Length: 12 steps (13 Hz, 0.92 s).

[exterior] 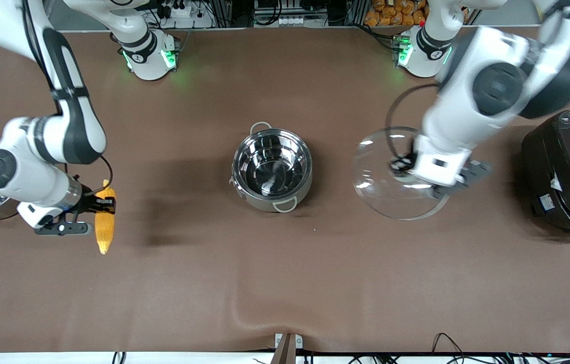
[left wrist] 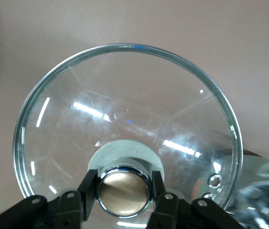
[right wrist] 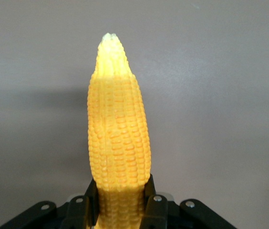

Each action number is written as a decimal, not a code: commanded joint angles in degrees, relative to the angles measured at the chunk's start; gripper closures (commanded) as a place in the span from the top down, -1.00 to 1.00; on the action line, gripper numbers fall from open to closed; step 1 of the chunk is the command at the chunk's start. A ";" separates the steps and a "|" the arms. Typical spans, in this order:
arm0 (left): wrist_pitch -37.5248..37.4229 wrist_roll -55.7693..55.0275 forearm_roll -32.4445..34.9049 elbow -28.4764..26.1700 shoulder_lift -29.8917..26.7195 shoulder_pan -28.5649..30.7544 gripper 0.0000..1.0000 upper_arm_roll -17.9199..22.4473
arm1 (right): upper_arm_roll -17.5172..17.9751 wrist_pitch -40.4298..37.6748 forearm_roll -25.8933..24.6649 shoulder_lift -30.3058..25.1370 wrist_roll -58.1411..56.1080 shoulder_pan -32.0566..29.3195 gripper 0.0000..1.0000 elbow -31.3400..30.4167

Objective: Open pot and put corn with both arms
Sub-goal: 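Lift the glass lid with the left gripper while the right gripper lifts the corn, then set the lid on the table while the right gripper carries the corn over the pot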

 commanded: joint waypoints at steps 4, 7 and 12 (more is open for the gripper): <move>19.78 24.08 -1.29 -29.06 -9.97 14.92 -1.00 -0.90 | -0.07 -17.52 0.09 -5.06 16.20 9.49 -0.60 9.51; 31.03 25.61 -1.20 -39.17 -9.89 15.91 -1.00 -0.90 | -0.07 -18.16 -0.43 -5.24 28.06 17.21 -0.60 11.19; 43.71 25.61 -0.77 -47.11 -5.67 15.38 -1.00 -0.99 | 0.02 -17.81 -0.26 -4.89 42.75 28.21 -0.60 11.37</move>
